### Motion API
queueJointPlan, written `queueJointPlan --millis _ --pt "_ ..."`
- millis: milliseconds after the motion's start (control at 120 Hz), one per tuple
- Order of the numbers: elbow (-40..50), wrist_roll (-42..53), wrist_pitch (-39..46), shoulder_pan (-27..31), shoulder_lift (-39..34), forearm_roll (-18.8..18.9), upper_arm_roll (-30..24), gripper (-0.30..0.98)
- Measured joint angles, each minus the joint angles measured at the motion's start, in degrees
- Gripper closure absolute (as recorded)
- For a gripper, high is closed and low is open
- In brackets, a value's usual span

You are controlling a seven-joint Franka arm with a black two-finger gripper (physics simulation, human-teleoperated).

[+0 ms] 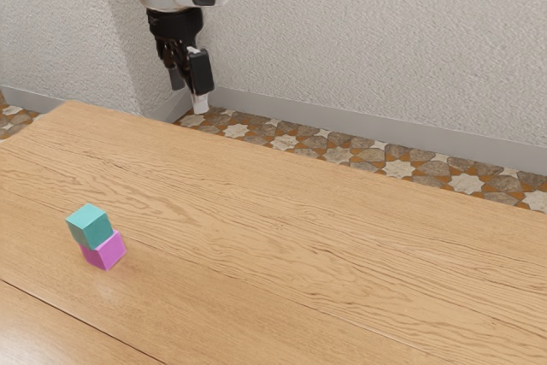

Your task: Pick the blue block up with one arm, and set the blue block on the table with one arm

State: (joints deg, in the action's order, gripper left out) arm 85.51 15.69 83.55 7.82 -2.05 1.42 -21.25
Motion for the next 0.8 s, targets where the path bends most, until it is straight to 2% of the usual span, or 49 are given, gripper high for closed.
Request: queueJointPlan --millis 150,217,250,292,325,433,483,592,625,658,683,717,733,775,800 --pt "0.0 2.8 -4.7 0.2 0.5 0.6 -0.1 0.0" --pt "0.0 1.8 -7.6 0.1 -1.6 0.7 0.4 0.0" --pt "0.1 -0.1 -9.7 -1.0 -3.1 0.7 1.9 0.0" --pt "0.7 -2.4 -11.8 -4.0 -3.0 0.5 6.5 0.0" --pt "1.8 -4.3 -13.2 -3.8 -4.0 0.5 9.8 0.0" --pt "11.5 -11.3 -16.2 -0.8 -11.7 1.4 19.3 0.0" --pt "17.8 -14.3 -15.5 -0.7 -16.1 1.6 20.4 0.0" --pt "31.6 -20.3 -10.9 -0.6 -24.1 1.6 19.3 0.0" --pt "34.4 -21.6 -9.0 6.8 -26.2 0.3 13.5 0.0" --pt "36.0 -22.1 -7.2 19.9 -28.3 -2.8 4.9 0.0" --pt "37.0 -22.0 -6.0 28.1 -29.1 -5.6 0.5 0.0" --pt "37.9 -22.1 -4.6 32.7 -29.9 -7.7 -2.4 0.0" --pt "38.3 -22.4 -4.0 31.1 -30.0 -7.7 -1.7 0.0" --pt "40.3 -24.5 -2.6 12.5 -30.5 -4.6 10.0 0.0" --pt "41.5 -25.6 -1.9 4.3 -31.5 -2.8 16.2 0.0"
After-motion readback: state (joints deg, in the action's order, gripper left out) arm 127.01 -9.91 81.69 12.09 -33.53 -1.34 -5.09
